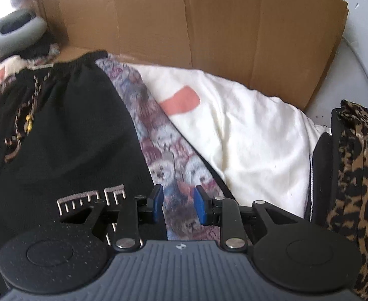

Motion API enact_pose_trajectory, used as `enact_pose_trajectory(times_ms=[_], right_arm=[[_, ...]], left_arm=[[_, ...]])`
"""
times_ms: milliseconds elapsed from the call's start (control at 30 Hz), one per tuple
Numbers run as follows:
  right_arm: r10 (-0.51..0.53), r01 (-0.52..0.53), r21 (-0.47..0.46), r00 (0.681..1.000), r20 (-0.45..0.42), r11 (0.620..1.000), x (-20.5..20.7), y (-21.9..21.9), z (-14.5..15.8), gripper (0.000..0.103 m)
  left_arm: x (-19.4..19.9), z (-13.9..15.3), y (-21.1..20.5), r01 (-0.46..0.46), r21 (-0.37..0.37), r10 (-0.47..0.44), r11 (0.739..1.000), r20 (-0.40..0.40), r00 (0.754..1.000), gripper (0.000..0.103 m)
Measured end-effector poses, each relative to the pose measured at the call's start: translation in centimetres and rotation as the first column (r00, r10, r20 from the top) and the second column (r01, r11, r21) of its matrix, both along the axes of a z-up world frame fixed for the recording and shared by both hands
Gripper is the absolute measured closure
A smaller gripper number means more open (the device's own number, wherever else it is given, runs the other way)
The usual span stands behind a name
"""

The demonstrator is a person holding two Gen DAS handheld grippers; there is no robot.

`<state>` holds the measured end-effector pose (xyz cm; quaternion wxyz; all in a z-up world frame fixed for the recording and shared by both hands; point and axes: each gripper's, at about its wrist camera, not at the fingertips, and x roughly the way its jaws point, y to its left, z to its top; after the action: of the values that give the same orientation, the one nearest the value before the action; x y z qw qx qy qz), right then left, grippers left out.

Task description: Fold clothes

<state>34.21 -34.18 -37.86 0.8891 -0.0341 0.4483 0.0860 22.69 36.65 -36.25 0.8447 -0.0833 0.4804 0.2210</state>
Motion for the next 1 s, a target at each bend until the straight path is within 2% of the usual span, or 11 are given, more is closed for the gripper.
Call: enact_pose_trajectory(times_ms=[133, 267, 467, 600, 767, 900, 1000], right_arm=[[0.007, -0.007, 0.019, 1.0, 0.014, 1.0, 0.9, 0.2, 0.3, 0.07], [0.021, -0.021, 0.025, 1.0, 0.01, 0.999, 1.9, 0.6, 0.2, 0.07], [0.056, -0.056, -0.003, 0.998, 0.012, 0.998, 2.9, 1.8, -0.2, 0.07], [0.051, -0.051, -0.005, 0.999, 0.008, 0.999, 3.6, 2.3, -0.7, 0.07], [0.042, -0.042, -0.013, 0.999, 0.003, 0.999, 4.6, 2.6, -1.3, 0.07], [0.037, -0.037, -0.019, 0.999, 0.002, 0.999, 5.6, 2.8, -1.6, 0.07], [0.038, -0.038, -0.027, 0.999, 0.002, 0.999, 6.2, 3.0, -1.9, 0.07]], left_arm=[[1.3, -0.2, -0.2, 0.008, -0.019, -0.008, 1.0, 0.019, 1.0, 0.091], [2.5, -0.9, -0.6, 0.019, -0.028, -0.018, 0.999, 0.038, 0.999, 0.092], [4.2, -0.6, -1.6, 0.054, -0.055, -0.048, 0.997, 0.111, 0.993, 0.092], [5.7, -2.1, -1.9, 0.077, -0.052, -0.072, 0.996, 0.086, 0.994, 0.092], [7.0, -4.3, -0.6, 0.051, -0.034, -0.05, 0.998, 0.031, 0.998, 0.093], [7.8, -4.6, -0.3, 0.066, 0.006, -0.066, 0.998, -0.022, 0.998, 0.096], [8.1, -4.3, 0.0, 0.043, 0.016, -0.042, 0.999, -0.041, 0.998, 0.092]])
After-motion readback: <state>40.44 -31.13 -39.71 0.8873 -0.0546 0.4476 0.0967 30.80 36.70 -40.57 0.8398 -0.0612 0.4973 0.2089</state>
